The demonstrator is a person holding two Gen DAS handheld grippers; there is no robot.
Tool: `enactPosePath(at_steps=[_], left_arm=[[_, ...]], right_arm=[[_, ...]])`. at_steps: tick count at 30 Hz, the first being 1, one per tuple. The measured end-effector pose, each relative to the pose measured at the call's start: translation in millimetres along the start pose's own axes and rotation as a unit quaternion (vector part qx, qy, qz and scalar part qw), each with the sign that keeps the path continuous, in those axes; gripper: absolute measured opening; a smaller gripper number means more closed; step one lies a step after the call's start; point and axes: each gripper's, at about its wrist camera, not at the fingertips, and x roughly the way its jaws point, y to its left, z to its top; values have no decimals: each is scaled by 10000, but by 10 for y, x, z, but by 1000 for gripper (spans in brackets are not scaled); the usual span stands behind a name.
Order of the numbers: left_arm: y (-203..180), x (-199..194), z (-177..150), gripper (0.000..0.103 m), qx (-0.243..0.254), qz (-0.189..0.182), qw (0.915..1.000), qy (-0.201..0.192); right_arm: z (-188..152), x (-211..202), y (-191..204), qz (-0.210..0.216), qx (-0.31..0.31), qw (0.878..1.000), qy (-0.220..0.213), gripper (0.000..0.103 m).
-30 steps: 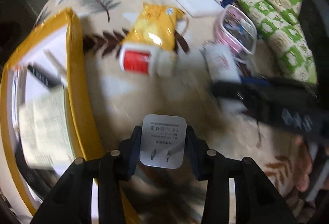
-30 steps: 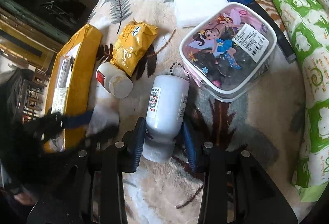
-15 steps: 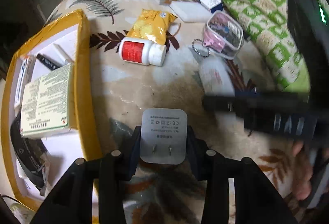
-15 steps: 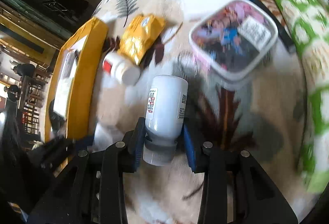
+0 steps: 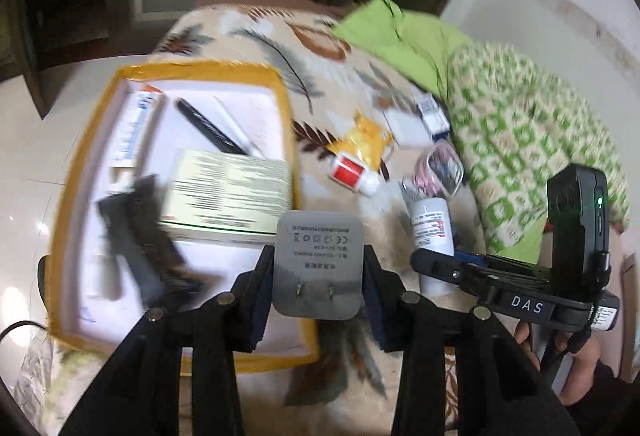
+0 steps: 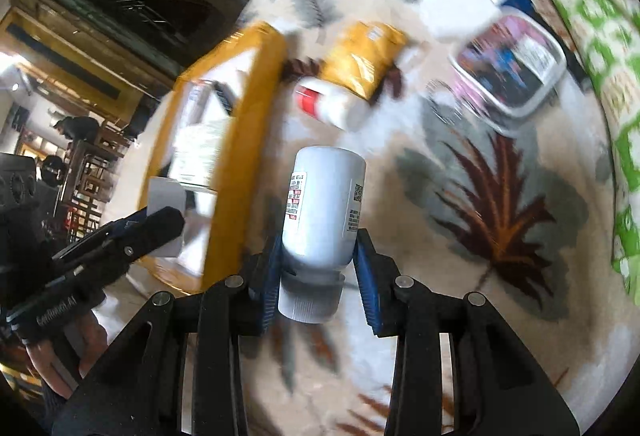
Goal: Organize objects
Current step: 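Carry the plug adapter and white bottle over to the tray with both tools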
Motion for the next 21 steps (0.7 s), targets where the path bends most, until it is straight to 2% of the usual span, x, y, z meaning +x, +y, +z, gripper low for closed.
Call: enactPosePath(at_steps=[5, 12, 18, 21], left_arm=[[521, -253, 80, 40, -463, 110, 9987, -197], [1072, -353, 123, 40, -936, 254, 9950, -243], [1274, -229, 76, 40, -975, 559, 9936, 81], [1395, -155, 34, 40, -1139, 570, 9916, 226]], right_arm=[[36, -109, 381, 38, -492, 9986, -174, 35], [195, 85, 664, 245, -719, 9971, -66, 35], [186, 280, 887, 406, -992, 9940, 207, 35], [100, 440, 1001, 416, -1188, 9912, 416, 35]])
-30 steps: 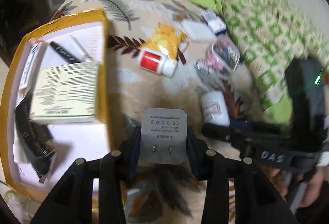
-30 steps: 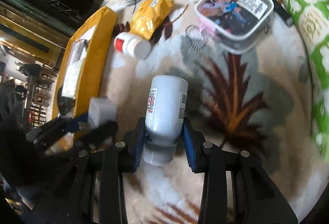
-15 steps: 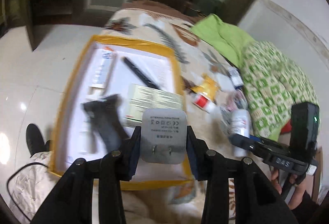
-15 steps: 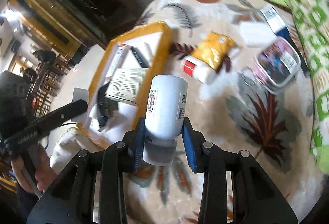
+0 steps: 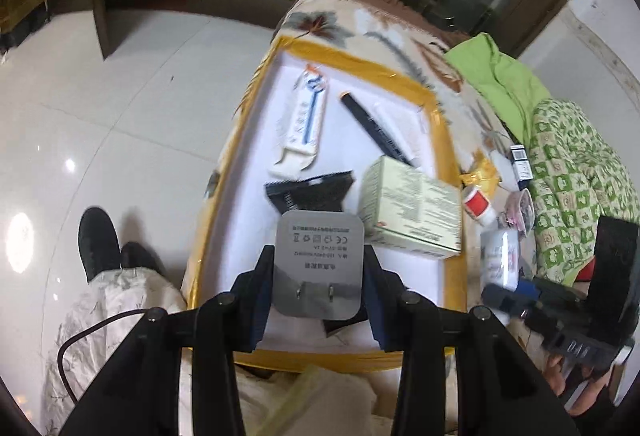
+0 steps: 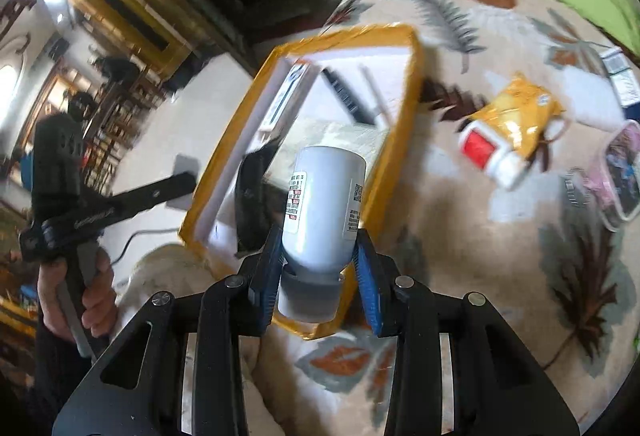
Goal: Organize objects
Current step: 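Carry the plug adapter and white bottle over to the tray with both tools, then release the plug adapter and white bottle into the tray, opening both tools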
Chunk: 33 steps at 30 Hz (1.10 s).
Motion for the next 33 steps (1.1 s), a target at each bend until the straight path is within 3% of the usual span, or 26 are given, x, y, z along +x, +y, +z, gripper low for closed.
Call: enactPosePath(at_steps=[13, 19, 30, 32, 33], left_arm=[[99, 320, 85, 40, 369, 441, 9966, 589], [66, 458, 220, 41, 466, 545, 9953, 653], [-4, 530, 321, 42, 552, 491, 9953, 625], [-7, 466, 310, 45, 478, 313, 9969, 544], [-10, 432, 307, 53, 424, 227, 9976, 497]], right_arm=[[-83, 645, 303, -575, -447, 9946, 746, 35], [-88, 725, 331, -796, -504, 9923, 803, 35], [-79, 723, 282, -745, -292, 9946, 664, 35], [-74, 713, 277, -724, -254, 9950, 647, 35], [-83, 701, 291, -695, -263, 9952, 634, 36]])
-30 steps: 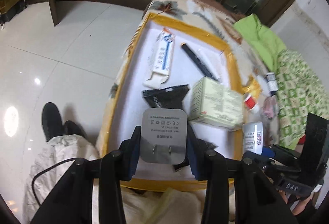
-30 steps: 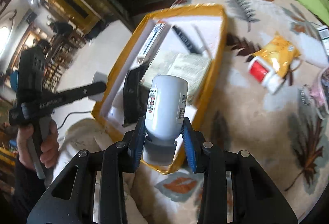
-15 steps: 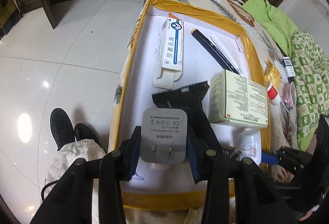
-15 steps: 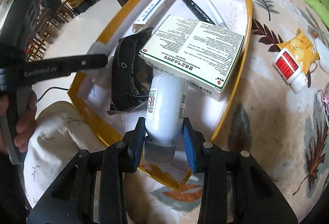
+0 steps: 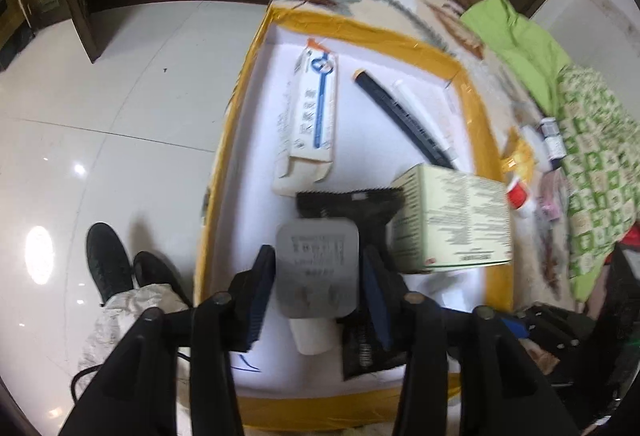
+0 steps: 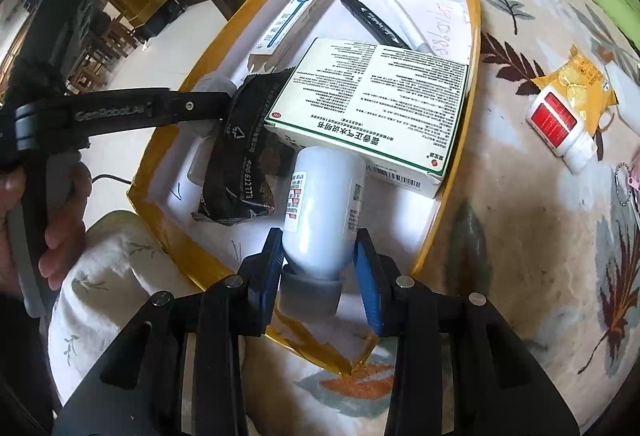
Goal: Organize objects
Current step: 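Release the plug adapter and white bottle into the tray, opening both tools, then move both open tools back to the item pile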
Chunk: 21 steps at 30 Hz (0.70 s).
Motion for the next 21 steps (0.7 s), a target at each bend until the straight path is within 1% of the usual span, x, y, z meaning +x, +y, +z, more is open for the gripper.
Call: enactPosePath(at_steps=[1, 2, 3, 4, 6, 8, 12, 14, 16, 18, 21], left_arm=[[-7, -42, -5, 59, -49, -90, 9999, -70], [-24, -100, -11, 61, -80, -126, 9997, -182], [-47, -153, -18, 65, -86, -116, 9995, -281], [-78, -210, -30, 69, -86, -123, 9991, -394], [-151, -320, -53, 71, -110, -127, 9981, -591], [-283, -408, -96, 71, -82, -118, 9973, -724], [-632, -512, -197, 71, 83, -280, 9952, -930], [-831, -523, -271, 71, 65, -341, 9937, -1065], [-970, -500, -319, 71, 13, -410, 9929, -1114], [-1114, -457, -369, 71, -102, -526, 9920, -1139], [-1346, -415, -452, 71, -176, -803, 9878, -1326]], right_arm=[[0, -15, 4, 36, -19, 10000, -14, 37], [-9, -46, 13, 78, -42, 9999, -76, 42], [-16, -73, 18, 134, -63, 9998, -125, 47], [-33, -108, 24, 210, -102, 9996, -173, 49], [-67, -184, 27, 367, -173, 9989, -247, 51], [-125, -295, -1, 669, -203, 9971, -314, 51], [-277, -562, -164, 960, -118, 9934, -610, 51], [-352, -680, -295, 977, -57, 9926, -715, 51], [-443, -774, -462, 925, 51, 9927, -773, 51], [-538, -851, -658, 765, 227, 9932, -845, 51], [-711, -1015, -935, 632, 419, 9916, -1045, 51]])
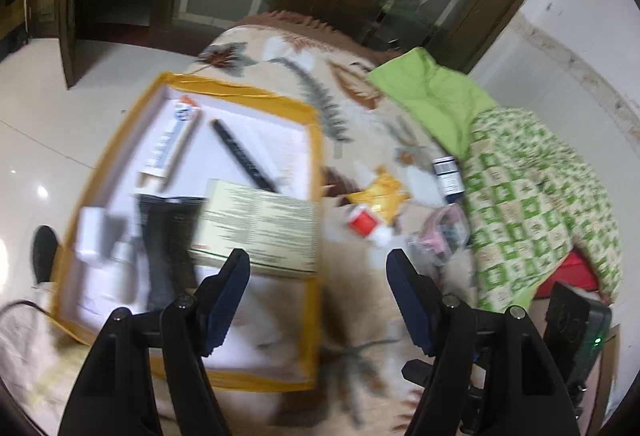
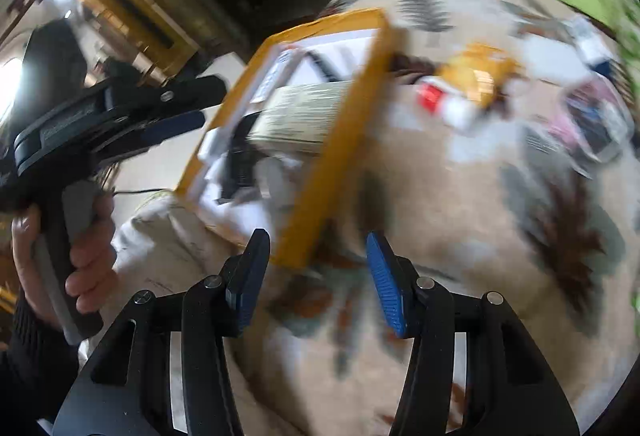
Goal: Organize objects
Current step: 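Move both open tools back to the item pile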
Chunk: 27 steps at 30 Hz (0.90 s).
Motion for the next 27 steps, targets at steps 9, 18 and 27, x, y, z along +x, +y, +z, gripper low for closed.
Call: enactPosePath(at_steps=[9, 18, 27], left_arm=[[-394, 281, -251, 71, 235, 86, 9997, -33], [-491, 424, -444, 71, 530, 161, 9984, -82], [-565, 415, -511, 71, 775, 181, 9968, -116]], right_arm=[[-115, -213, -676, -568, 547, 9968, -155, 51], [-32, -197, -958, -795, 891, 9927, -145, 51], [10, -126, -1045, -823, 1089, 9906, -92, 51]])
